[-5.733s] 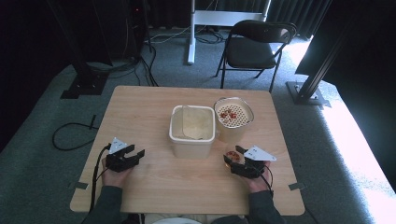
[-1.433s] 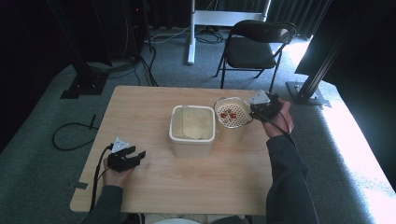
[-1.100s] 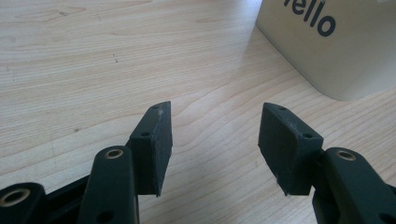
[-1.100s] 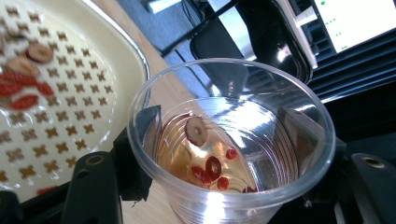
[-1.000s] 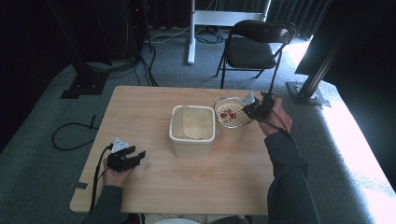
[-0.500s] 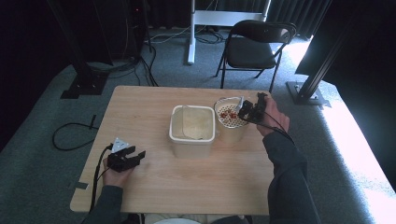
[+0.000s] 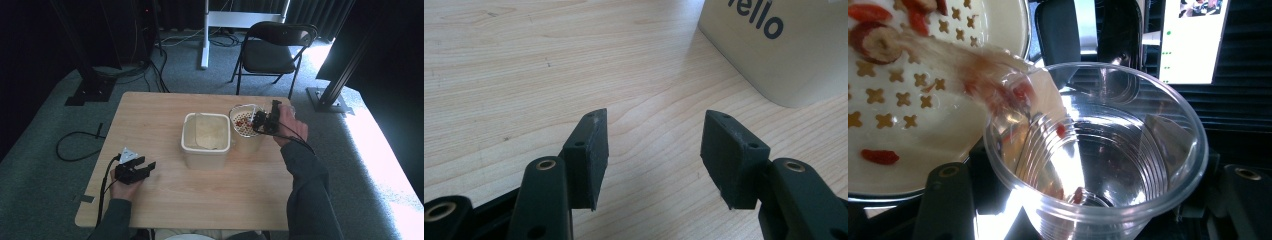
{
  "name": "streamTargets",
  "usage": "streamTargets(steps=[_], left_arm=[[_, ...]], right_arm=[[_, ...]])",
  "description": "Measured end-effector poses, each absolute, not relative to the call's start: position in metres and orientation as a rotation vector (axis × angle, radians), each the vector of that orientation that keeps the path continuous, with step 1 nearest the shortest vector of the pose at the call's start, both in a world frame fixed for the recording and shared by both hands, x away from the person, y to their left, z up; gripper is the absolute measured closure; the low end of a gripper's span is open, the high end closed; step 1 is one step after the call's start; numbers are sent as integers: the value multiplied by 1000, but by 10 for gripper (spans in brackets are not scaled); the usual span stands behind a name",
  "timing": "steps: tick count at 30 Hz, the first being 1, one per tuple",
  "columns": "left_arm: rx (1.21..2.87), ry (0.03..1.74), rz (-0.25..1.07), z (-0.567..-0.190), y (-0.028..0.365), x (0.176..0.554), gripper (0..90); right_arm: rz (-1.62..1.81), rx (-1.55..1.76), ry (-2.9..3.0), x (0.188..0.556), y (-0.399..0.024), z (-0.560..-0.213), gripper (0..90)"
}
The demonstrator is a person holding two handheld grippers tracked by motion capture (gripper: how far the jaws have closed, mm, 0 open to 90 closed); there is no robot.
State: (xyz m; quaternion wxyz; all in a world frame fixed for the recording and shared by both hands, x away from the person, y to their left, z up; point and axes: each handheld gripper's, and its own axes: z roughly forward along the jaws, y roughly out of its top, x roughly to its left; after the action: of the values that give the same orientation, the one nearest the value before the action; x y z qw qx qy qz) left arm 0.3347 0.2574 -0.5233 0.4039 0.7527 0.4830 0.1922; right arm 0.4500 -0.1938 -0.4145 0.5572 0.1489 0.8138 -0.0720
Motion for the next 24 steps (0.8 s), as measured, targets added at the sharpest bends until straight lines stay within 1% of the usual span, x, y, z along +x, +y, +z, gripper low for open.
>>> streamTargets(steps=[13, 18, 24], left_arm=[[1902, 1220, 488, -524, 257, 335, 456], [1900, 1220, 488, -524, 258, 335, 456], [1905, 1220, 488, -524, 257, 335, 456]], right_arm=[[-189, 320, 1923, 448, -191, -414, 334], [-242, 344, 1912, 452, -197, -416, 334], [-263, 236, 1905, 445, -185, -417, 334]])
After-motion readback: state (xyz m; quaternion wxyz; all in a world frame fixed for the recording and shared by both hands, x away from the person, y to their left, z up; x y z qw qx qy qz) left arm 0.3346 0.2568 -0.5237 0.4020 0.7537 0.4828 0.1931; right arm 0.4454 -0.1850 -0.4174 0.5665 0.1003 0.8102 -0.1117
